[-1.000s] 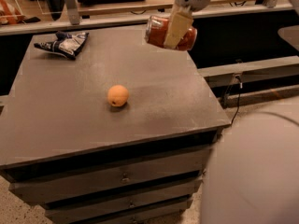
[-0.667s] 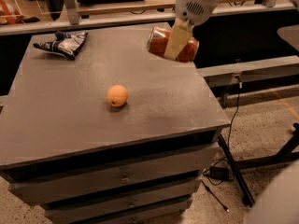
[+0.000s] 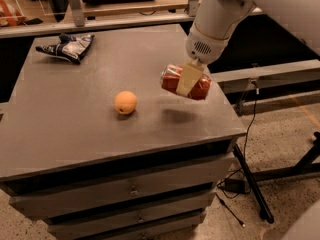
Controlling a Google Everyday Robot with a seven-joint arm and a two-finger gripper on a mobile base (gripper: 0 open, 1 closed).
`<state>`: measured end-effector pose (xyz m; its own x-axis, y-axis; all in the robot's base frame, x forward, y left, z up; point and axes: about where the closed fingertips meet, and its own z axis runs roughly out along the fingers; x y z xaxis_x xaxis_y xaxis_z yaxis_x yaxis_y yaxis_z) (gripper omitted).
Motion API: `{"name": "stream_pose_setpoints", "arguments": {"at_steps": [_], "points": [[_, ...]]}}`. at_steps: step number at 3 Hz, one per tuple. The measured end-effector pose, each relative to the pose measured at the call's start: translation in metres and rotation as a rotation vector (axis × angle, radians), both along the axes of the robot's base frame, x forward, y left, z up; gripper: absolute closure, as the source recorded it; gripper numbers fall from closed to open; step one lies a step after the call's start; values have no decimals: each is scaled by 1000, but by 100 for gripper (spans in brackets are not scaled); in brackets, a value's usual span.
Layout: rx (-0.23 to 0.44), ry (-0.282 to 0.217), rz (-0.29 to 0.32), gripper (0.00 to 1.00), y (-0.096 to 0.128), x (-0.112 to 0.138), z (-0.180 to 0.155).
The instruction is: Move coke can near orange
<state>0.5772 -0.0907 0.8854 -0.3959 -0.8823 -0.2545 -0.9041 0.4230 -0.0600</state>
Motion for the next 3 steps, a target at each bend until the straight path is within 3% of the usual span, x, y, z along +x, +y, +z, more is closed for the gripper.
{"name": "stream_pose_setpoints", "arguments": {"at_steps": [1, 3], "points": [[3, 51, 26, 100, 10, -6, -19], [18, 82, 80, 100, 31, -9, -26]]}}
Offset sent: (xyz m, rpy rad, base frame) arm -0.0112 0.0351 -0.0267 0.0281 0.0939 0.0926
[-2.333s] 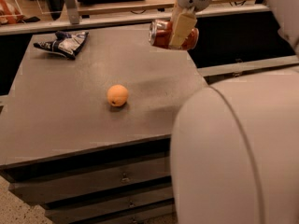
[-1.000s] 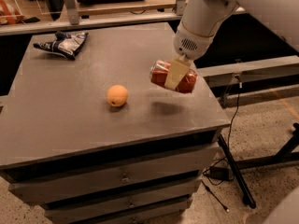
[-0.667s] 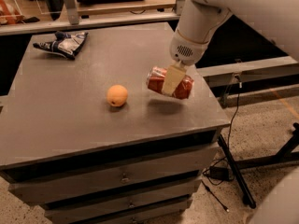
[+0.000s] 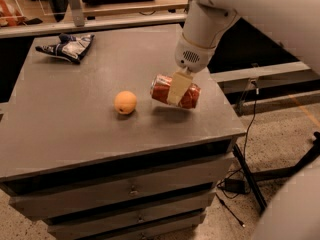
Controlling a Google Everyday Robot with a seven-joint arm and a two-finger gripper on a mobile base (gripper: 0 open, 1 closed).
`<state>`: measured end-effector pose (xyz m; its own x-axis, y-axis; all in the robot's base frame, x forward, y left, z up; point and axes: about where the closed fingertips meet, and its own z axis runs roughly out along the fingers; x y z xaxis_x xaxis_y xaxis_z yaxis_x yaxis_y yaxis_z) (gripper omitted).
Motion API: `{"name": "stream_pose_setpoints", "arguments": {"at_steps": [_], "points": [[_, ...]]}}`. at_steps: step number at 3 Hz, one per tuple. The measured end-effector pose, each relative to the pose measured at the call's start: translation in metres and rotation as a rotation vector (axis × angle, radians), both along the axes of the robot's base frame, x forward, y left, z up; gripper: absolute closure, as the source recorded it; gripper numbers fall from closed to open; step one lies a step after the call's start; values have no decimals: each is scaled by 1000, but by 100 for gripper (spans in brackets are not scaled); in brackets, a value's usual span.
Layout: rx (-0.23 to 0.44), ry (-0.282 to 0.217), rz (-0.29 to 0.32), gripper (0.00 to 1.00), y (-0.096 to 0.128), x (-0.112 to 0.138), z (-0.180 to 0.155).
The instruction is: Move coke can near orange
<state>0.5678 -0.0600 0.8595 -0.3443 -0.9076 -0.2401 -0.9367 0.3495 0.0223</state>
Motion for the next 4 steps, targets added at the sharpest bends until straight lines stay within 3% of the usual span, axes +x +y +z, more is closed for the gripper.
{"name": "stream_pose_setpoints", "arguments": {"at_steps": [2, 4], "points": [[-7, 44, 71, 100, 32, 10, -23], [-4, 60, 91, 61, 34, 13, -21]]}}
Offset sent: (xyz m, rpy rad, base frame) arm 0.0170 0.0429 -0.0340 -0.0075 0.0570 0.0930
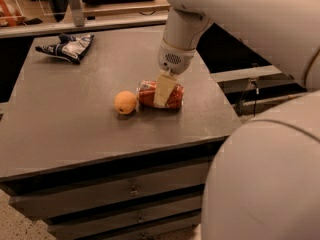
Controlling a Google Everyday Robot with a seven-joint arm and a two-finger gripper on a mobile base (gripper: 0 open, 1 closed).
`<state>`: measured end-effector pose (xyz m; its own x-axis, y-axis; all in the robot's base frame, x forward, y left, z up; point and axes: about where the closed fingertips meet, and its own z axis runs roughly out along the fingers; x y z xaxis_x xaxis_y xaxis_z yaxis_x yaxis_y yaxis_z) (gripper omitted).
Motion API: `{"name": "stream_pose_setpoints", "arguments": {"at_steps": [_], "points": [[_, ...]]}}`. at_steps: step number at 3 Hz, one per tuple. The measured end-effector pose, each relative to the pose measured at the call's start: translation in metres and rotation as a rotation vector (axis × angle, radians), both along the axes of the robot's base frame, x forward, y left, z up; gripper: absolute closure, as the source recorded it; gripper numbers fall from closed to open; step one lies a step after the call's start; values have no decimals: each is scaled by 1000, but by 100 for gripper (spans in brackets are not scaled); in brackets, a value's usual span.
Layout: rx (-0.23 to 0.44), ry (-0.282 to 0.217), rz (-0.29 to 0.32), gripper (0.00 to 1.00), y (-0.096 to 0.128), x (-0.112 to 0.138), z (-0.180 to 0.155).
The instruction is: Move coke can near orange
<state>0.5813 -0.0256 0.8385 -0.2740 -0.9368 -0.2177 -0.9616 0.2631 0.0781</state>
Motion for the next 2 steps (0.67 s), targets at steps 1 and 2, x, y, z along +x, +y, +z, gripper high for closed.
{"name": "stream_pose_setpoints", "arguments": {"at_steps": [1, 2], "points": [[8, 12, 15, 36, 2, 4, 3], [-1, 15, 25, 14, 2, 6, 5]]}}
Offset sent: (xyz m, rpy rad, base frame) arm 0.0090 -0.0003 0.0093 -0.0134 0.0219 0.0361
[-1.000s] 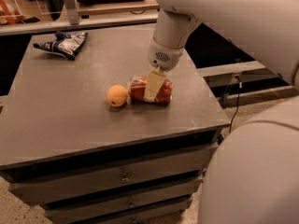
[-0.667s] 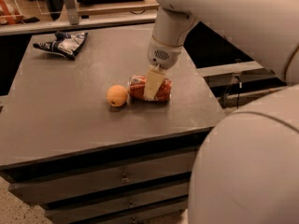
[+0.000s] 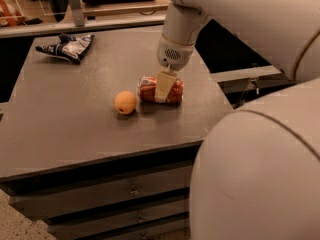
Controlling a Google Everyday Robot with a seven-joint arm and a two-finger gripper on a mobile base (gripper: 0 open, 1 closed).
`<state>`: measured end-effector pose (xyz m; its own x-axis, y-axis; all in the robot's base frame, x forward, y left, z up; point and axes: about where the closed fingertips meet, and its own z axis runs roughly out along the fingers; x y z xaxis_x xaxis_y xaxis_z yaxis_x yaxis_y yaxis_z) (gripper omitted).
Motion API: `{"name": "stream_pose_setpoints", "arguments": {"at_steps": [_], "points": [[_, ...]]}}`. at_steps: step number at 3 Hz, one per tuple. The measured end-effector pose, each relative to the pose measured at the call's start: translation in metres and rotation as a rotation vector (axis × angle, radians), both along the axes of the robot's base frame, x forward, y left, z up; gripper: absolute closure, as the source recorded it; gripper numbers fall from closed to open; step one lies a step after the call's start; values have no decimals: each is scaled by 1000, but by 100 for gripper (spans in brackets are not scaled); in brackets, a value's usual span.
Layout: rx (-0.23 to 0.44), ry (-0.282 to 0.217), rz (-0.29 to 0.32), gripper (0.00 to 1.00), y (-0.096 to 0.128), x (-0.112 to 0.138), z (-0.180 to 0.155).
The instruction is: Move coke can near orange
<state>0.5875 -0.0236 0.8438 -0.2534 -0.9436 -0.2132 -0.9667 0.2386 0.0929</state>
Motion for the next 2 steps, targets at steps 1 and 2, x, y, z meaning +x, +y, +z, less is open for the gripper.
{"name": "stream_pose_setpoints", "arguments": {"at_steps": [1, 2], "points": [[2, 12, 17, 0, 2, -1, 1], [15, 18, 31, 0, 4, -2, 6]]}}
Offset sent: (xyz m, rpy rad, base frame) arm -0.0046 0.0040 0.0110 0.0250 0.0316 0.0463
